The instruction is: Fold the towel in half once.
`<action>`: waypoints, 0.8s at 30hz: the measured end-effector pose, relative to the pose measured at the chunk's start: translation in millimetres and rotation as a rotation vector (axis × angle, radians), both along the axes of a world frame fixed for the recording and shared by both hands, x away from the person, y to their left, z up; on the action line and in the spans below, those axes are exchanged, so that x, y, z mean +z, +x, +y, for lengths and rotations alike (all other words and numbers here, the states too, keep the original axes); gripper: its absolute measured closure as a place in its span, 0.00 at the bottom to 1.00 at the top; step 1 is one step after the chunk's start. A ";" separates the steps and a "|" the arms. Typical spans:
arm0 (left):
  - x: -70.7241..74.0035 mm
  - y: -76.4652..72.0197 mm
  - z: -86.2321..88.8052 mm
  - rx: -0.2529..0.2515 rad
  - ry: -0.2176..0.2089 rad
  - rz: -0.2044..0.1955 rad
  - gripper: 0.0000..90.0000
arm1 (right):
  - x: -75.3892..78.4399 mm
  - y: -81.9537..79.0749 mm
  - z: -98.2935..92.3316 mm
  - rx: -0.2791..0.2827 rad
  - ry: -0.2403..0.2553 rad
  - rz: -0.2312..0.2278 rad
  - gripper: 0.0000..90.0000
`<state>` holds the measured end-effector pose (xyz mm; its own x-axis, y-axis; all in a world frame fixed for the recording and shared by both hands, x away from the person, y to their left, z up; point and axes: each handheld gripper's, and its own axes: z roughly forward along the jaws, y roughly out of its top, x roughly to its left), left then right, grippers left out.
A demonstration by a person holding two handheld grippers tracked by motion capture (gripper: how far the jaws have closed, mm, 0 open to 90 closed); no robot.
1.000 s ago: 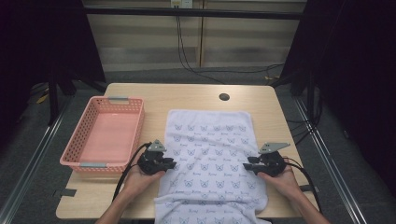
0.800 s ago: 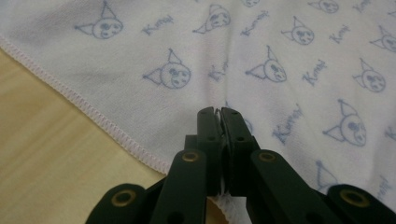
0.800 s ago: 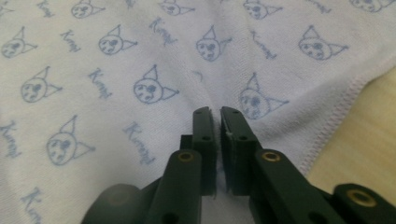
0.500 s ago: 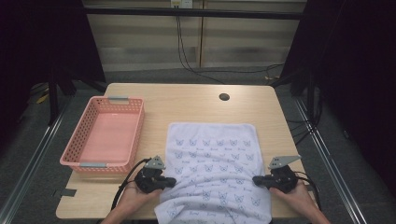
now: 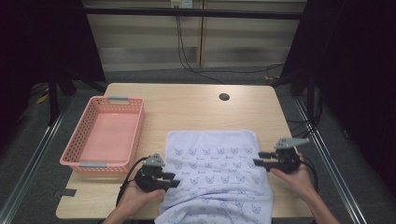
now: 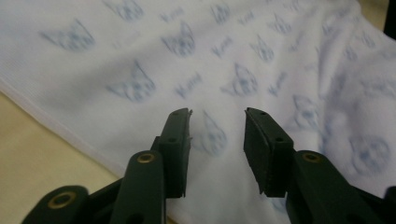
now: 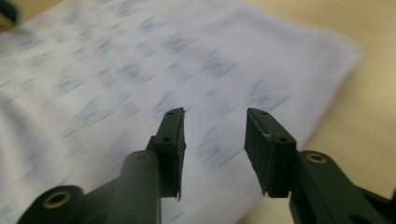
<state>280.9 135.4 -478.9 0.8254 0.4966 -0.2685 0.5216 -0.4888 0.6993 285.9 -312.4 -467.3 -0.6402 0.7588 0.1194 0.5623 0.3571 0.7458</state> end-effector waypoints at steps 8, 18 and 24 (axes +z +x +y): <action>2.4 54.9 -10.4 0.098 -0.018 -0.013 0.62 | -18.7 76.6 -6.3 -0.119 -0.025 -0.007 0.59; -6.9 100.4 -10.8 0.232 -0.018 -0.016 0.56 | -34.0 97.3 -0.3 -0.114 -0.023 0.014 0.75; -11.8 117.0 -8.4 0.265 -0.008 0.000 0.51 | -30.9 90.5 3.4 -0.063 0.004 0.028 0.95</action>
